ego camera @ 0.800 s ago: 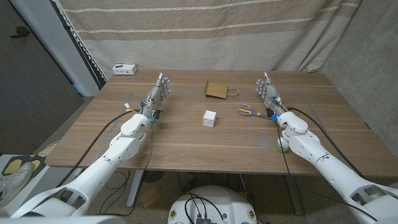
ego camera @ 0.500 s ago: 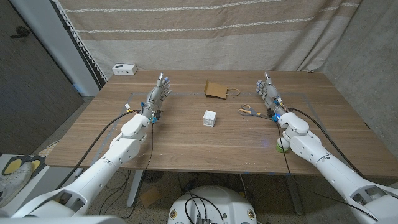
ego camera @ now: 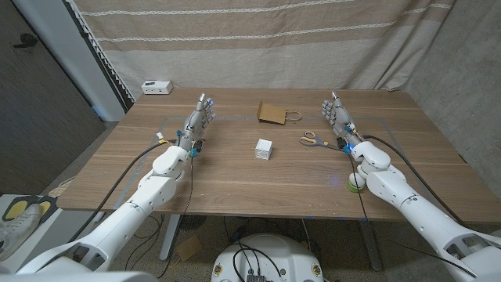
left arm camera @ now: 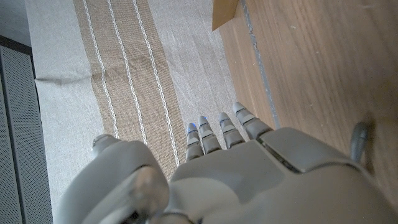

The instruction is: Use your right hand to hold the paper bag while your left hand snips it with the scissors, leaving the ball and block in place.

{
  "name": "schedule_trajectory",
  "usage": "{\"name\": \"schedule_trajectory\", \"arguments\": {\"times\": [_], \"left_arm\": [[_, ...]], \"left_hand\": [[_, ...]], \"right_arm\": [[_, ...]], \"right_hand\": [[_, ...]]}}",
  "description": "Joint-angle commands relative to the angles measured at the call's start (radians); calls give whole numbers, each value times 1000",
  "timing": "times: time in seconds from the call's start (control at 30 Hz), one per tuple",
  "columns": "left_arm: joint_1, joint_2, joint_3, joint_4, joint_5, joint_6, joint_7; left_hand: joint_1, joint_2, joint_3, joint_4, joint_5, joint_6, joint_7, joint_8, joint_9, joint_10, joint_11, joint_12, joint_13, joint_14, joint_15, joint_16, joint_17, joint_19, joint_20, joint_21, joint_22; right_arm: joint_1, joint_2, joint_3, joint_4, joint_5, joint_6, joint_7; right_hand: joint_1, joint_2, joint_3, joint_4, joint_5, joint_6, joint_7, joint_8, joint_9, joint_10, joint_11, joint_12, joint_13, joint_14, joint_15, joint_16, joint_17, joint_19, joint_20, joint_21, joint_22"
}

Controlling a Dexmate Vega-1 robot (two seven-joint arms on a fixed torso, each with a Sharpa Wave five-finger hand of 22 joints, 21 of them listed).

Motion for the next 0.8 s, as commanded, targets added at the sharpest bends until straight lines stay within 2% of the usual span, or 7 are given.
{"name": "schedule_trajectory", "arguments": {"times": [0.03, 0.1, 0.2, 0.27, 0.33, 0.43, 0.8], "left_arm": [[14, 6, -2, -13, 5, -11, 4], [14, 6, -2, -14, 7, -12, 5], [14, 7, -1, -16, 12, -15, 6], [18, 10, 1, -24, 24, -19, 16], [23, 8, 0, -29, 27, -24, 24], [29, 2, -2, -31, 26, -24, 36], [45, 12, -10, -43, 29, -29, 46]], "left_hand": [[11, 3, -7, 1, 1, 12, -1, 7, 3, 7, 3, 5, 3, 11, -133, 6, 2, 7, -68, 2, 2], [11, 3, -7, 1, 0, 14, -1, 7, 2, 7, 2, 5, 2, 11, -133, 5, 2, 8, -68, 1, 2], [12, 4, -7, 1, 0, 16, 0, 7, 2, 7, 1, 5, 2, 11, -133, 5, 2, 8, -68, 1, 2], [12, 6, -7, 2, -3, 21, -1, 6, 1, 43, -9, 17, 0, 38, -146, 14, 2, 9, -67, -2, 3], [12, 6, -7, 2, -4, 27, -1, 8, 1, 43, -9, 16, -1, 41, -146, 14, 2, 9, -69, -2, 3], [14, 7, -7, 2, -6, 13, -1, 0, 0, 10, -6, 2, -2, 10, -146, 1, 2, 9, -74, -4, 3], [15, 7, -6, 1, -7, 16, -6, 0, 0, 0, -4, -1, -2, 3, -141, -1, 2, 7, -76, -6, 3]], "right_arm": [[-18, -37, -10, -42, -45, -2, -19], [-21, -45, -12, -50, -55, -5, -25], [-23, -57, -15, -62, -67, -15, -32], [-25, -67, -17, -71, -84, -18, -41], [-23, -86, -23, -82, -100, -28, -36], [-23, -102, -30, -94, -133, -28, -45], [-24, -125, -38, -123, -161, -50, -51]], "right_hand": [[31, 3, 2, -14, 13, 4, -6, 9, 4, 9, -4, 10, 4, 10, -18, 7, 2, 6, 7, -2, 5], [41, 3, 5, -20, 15, 6, -13, 10, 4, 12, -12, 11, 5, 14, -31, 8, 1, 13, -2, -2, 5], [48, 3, 7, -24, 17, 3, -15, 9, 4, 8, -12, 10, 5, 11, -30, 6, 1, 13, 1, -4, 5], [51, 3, 8, -26, 18, 3, -15, 10, 4, 9, -13, 11, 6, 12, -27, 6, 1, 13, 2, -5, 5], [54, 3, 8, -28, 18, 3, -15, 10, 4, 9, -12, 11, 6, 12, -27, 6, 1, 14, 3, -5, 5], [67, 2, 11, -36, 21, -8, -11, 7, 4, -1, -10, 8, 6, 0, -20, 1, 1, 10, 4, -10, 6], [79, 3, 15, -43, 25, -4, -15, 9, 4, 4, -12, 11, 7, 6, -26, 4, 1, 10, 3, -14, 6]]}}
